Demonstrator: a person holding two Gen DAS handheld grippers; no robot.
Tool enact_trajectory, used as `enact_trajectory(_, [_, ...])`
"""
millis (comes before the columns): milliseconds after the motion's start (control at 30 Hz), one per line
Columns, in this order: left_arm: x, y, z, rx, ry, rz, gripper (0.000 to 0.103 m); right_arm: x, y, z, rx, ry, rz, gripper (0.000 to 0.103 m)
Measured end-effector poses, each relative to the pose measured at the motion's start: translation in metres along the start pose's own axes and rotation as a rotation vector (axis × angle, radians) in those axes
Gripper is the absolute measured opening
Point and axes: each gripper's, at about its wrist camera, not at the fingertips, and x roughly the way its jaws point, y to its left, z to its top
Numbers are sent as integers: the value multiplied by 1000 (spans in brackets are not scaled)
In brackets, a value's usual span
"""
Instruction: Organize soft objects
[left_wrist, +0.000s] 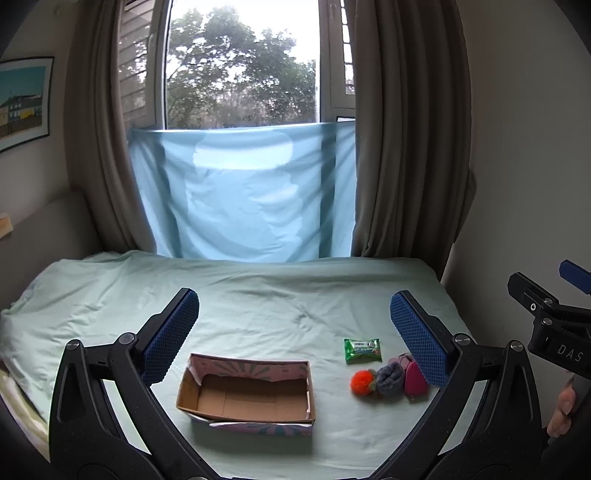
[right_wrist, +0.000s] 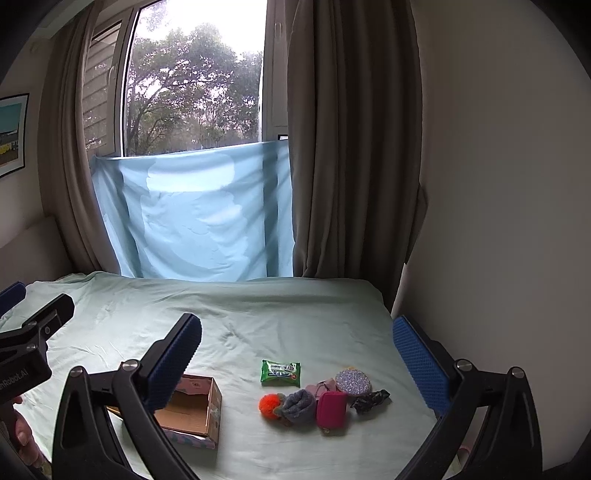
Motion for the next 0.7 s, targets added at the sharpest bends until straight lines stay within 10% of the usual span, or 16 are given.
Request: enact_trajectory(700, [3, 2, -3, 2, 0, -6, 103, 1, 0, 0, -1, 3, 9, 103])
